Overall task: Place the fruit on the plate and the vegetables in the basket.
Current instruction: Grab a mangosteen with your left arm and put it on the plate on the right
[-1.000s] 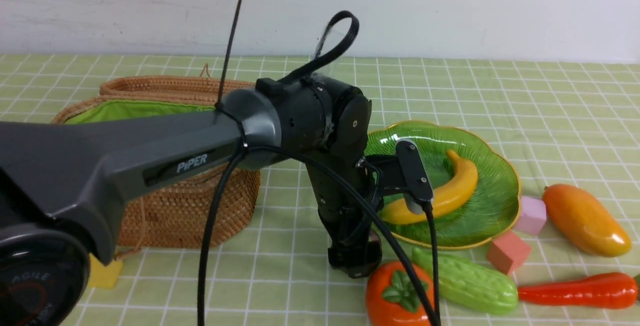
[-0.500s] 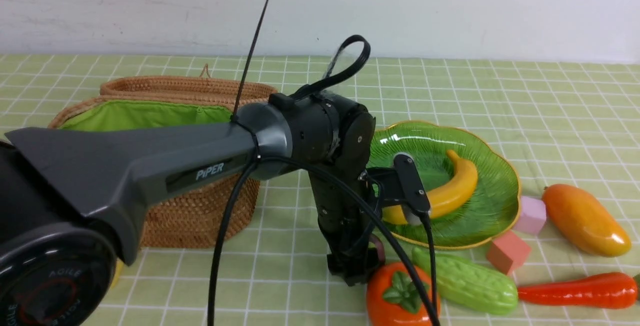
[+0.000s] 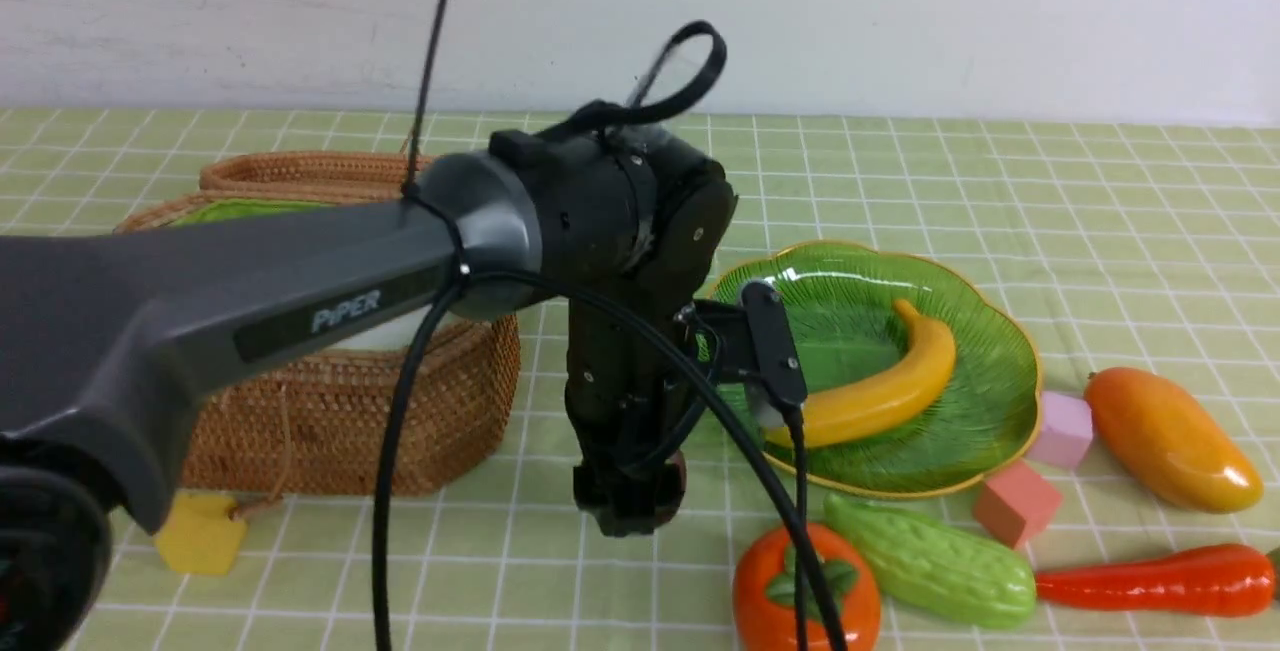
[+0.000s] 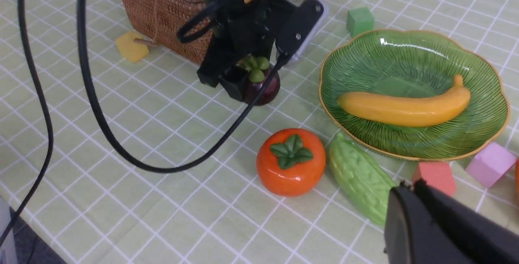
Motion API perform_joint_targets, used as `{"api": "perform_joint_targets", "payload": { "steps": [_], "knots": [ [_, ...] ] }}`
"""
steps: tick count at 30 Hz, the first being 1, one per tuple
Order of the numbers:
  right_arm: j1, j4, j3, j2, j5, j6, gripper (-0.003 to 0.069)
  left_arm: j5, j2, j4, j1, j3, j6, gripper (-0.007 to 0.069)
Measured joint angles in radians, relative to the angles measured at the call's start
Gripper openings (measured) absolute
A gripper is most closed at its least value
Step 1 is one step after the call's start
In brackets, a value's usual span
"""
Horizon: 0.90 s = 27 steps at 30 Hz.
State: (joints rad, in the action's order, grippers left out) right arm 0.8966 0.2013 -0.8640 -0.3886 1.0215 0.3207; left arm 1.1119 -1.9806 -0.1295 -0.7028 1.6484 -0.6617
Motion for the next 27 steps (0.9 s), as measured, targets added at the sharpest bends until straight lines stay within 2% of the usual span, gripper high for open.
{"api": "perform_joint_targets", "payload": {
  "steps": [1, 3, 5, 10, 14, 19, 27],
  "knots": [
    [0.000, 0.000, 0.000, 0.000, 0.000, 0.000, 0.0014, -0.002, 0.004, -0.002, 0.000, 0.001, 0.007, 0.0540],
    [0.000, 0.005, 0.000, 0.000, 0.000, 0.010, 0.0014, -0.039, 0.031, -0.005, 0.000, 0.037, 0.104, 0.0540],
    [0.000, 0.031, 0.000, 0.000, 0.000, 0.036, 0.0015, -0.079, 0.036, 0.006, 0.000, 0.069, 0.153, 0.0540],
    [0.000, 0.225, 0.000, 0.000, 0.000, 0.208, 0.0018, -0.263, 0.012, 0.116, 0.000, 0.140, 0.240, 0.0540],
    [0.000, 0.321, 0.000, 0.000, 0.000, 0.289, 0.0020, -0.422, -0.038, 0.162, 0.000, 0.148, 0.290, 0.0540],
    [0.000, 0.333, 0.000, 0.000, 0.001, 0.311, 0.0023, -0.549, -0.123, 0.144, 0.000, 0.148, 0.331, 0.0540],
    [0.000, 0.326, 0.000, 0.000, 0.006, 0.311, 0.0032, -0.632, -0.177, 0.117, 0.000, 0.148, 0.340, 0.0540]
  ]
}}
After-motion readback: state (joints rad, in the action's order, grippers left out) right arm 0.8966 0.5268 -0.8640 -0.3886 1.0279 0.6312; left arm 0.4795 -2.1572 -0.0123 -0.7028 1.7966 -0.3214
